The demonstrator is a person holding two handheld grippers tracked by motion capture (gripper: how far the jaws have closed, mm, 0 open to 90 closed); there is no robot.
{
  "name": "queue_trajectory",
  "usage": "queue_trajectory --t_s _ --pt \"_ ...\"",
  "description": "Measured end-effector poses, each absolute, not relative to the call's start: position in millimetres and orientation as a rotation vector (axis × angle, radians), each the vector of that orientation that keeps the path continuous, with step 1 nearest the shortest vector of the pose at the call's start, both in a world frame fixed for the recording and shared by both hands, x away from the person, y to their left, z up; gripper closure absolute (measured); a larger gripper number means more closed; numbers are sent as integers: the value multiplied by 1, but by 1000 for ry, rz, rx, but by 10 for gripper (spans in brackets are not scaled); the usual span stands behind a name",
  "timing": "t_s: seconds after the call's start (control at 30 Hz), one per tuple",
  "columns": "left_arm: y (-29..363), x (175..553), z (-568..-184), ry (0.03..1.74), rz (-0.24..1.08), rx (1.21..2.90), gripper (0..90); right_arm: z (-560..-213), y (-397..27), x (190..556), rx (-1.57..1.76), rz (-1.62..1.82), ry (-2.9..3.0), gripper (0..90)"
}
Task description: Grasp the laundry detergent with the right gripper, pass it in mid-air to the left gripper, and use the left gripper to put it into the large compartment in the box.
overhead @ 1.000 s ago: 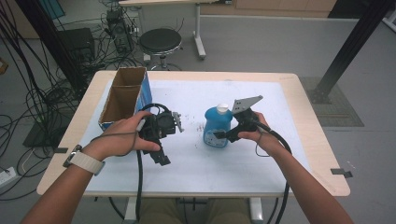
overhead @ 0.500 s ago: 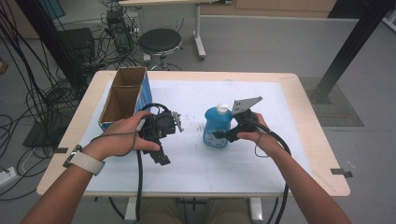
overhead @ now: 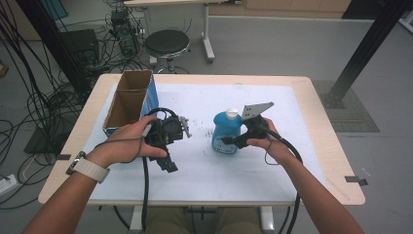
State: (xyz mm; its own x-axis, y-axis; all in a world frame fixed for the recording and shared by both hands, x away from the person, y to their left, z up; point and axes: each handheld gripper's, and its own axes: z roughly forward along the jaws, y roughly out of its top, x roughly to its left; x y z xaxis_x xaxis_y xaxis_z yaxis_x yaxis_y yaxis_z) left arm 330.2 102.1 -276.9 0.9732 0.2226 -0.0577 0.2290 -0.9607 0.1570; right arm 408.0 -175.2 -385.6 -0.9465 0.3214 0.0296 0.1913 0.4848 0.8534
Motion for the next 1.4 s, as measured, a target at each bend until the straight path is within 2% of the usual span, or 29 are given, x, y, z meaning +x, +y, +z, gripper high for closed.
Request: queue_trajectory --t_s 1.4 --pt "102 331 -278 348 -68 2958 92 -396 -174 407 463 1503 2547 312"
